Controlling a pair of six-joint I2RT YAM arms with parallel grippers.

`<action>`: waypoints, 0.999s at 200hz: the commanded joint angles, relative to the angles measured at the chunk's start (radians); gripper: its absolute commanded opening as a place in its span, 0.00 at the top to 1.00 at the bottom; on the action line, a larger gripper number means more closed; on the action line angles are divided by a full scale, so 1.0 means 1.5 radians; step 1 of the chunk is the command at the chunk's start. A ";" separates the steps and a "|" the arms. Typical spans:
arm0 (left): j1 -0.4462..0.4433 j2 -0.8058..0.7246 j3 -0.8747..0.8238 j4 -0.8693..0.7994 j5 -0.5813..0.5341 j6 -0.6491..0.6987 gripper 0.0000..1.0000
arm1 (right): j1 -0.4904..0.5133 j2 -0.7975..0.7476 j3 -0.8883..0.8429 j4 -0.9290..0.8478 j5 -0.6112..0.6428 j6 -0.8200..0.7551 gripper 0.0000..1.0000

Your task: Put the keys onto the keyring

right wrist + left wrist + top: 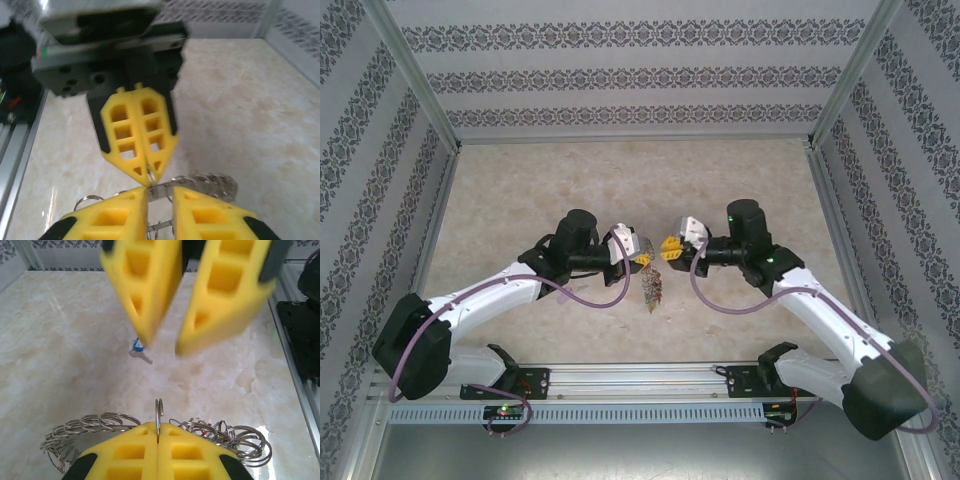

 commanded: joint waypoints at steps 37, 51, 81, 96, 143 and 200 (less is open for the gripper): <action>0.001 -0.035 -0.001 0.037 -0.029 -0.037 1.00 | -0.125 0.020 0.043 -0.098 0.383 0.472 0.62; 0.000 -0.034 0.004 0.029 -0.033 -0.042 1.00 | -0.185 0.081 0.080 -0.188 0.397 0.533 0.61; -0.001 -0.044 0.000 0.028 -0.032 -0.051 1.00 | -0.273 0.206 0.125 -0.290 0.390 0.590 0.69; -0.001 -0.046 0.001 0.022 -0.032 -0.051 1.00 | -0.270 0.251 0.145 -0.320 0.413 0.580 0.69; -0.005 -0.051 -0.003 0.009 -0.039 -0.055 1.00 | -0.263 0.327 0.154 -0.344 0.435 0.574 0.63; -0.006 -0.054 -0.007 0.003 -0.051 -0.046 1.00 | -0.241 0.374 0.168 -0.333 0.420 0.573 0.69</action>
